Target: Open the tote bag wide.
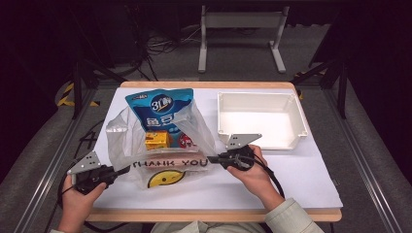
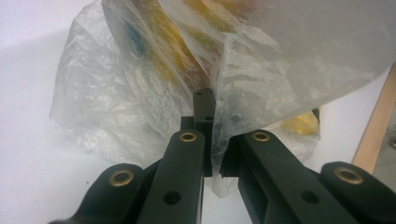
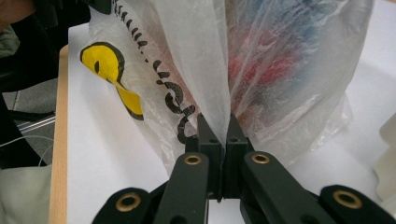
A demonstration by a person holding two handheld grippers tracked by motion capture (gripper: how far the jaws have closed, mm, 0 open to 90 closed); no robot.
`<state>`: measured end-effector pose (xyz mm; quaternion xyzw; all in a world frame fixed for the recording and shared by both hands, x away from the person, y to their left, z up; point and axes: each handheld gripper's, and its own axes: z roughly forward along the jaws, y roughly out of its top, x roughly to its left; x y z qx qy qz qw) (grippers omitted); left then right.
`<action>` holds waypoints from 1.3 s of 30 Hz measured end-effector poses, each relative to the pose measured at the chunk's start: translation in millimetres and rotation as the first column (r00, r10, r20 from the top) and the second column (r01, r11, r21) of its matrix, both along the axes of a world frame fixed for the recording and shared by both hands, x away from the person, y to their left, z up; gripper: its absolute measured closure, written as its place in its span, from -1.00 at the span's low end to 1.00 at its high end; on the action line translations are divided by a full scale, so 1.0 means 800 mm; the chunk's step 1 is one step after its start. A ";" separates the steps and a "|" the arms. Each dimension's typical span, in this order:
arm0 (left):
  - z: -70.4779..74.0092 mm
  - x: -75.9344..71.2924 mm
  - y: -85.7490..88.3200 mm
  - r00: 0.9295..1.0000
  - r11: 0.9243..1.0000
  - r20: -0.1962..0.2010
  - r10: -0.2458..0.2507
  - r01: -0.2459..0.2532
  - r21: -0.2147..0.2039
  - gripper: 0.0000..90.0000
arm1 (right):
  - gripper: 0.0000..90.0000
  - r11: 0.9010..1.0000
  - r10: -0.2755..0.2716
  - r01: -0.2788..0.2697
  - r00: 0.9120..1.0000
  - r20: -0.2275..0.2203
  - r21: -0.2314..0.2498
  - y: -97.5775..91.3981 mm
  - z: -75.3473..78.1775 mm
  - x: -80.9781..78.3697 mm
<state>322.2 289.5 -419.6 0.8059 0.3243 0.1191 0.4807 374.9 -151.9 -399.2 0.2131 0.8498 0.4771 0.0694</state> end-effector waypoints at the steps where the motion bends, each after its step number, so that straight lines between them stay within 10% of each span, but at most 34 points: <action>1: -0.001 0.000 0.000 1.000 1.000 -0.001 -0.006 0.006 0.004 0.98 | 1.00 1.000 -0.001 0.001 1.000 -0.003 -0.004 0.000 -0.001 -0.001; 39: -0.050 0.021 -0.010 0.979 0.994 -0.199 -0.041 0.060 0.092 1.00 | 0.99 0.989 -0.020 0.002 0.993 -0.115 -0.150 -0.003 -0.051 0.004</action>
